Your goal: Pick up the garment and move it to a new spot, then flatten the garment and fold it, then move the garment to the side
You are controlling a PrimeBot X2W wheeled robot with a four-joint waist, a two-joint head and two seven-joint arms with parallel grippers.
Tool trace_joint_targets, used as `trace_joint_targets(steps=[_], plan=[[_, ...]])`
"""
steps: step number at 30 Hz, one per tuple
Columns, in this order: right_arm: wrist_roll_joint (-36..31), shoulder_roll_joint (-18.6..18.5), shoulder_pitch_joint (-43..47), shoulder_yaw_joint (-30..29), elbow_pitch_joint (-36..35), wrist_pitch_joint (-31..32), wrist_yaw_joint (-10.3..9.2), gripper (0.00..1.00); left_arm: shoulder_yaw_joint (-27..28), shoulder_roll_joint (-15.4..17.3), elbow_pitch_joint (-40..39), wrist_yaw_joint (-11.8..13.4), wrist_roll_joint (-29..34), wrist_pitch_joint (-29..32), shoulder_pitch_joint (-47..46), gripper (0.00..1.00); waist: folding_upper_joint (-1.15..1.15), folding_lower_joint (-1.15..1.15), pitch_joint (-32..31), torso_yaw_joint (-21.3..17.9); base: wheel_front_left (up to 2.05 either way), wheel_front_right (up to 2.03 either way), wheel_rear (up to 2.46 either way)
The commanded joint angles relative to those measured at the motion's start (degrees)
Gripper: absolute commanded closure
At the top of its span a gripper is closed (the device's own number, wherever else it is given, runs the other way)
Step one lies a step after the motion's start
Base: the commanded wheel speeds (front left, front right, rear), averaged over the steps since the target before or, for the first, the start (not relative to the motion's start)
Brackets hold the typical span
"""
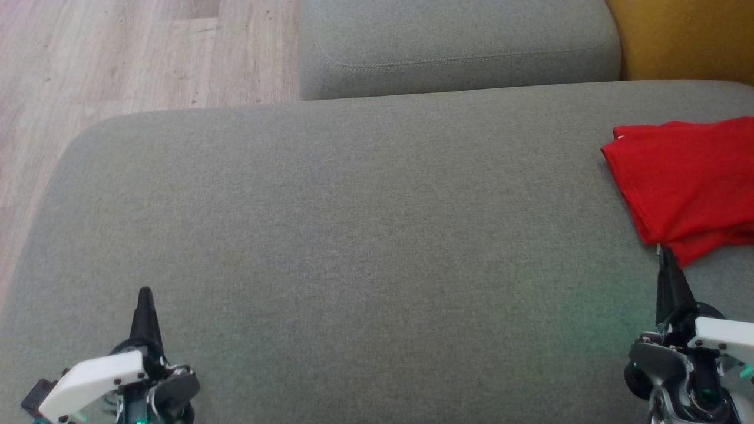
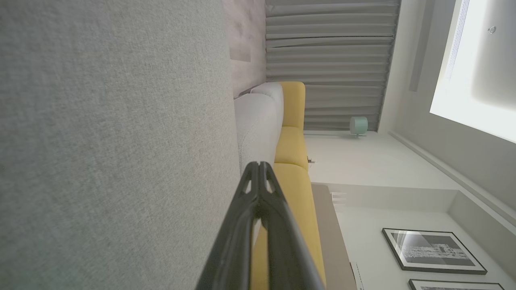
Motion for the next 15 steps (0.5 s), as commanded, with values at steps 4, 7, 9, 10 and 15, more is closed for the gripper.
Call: trace_joint_targets(steps=[4, 7, 9, 10, 15], plan=[[-0.5, -0.3, -2.9, 1.2, -1.8, 0.4, -0.04, 1.0, 2.4, 0.2, -1.6, -0.4, 0.6, 0.4, -3.0, 1.0, 0.0, 0.0, 0.0, 0.0, 0.0, 0.0, 0.0], [-0.5, -0.3, -2.9, 1.2, -1.8, 0.4, -0.04, 1.0, 2.4, 0.2, -1.6, -0.4, 0.6, 0.4, -3.0, 1.0, 0.0, 0.0, 0.0, 0.0, 0.0, 0.0, 0.0], [-0.5, -0.3, -2.9, 1.2, -1.8, 0.4, -0.04, 1.0, 2.4, 0.2, -1.6, -0.4, 0.6, 0.4, -3.0, 1.0, 0.0, 0.0, 0.0, 0.0, 0.0, 0.0, 0.0], [-0.5, -0.3, -2.9, 1.2, -1.8, 0.4, -0.04, 1.0, 2.4, 0.2, -1.6, -0.4, 0.6, 0.4, -3.0, 1.0, 0.0, 0.0, 0.0, 0.0, 0.0, 0.0, 0.0], [-0.5, -0.3, -2.9, 1.1, -1.8, 0.4, -0.04, 1.0, 2.4, 0.2, -1.6, -0.4, 0.6, 0.4, -3.0, 1.0, 0.0, 0.0, 0.0, 0.0, 0.0, 0.0, 0.0]])
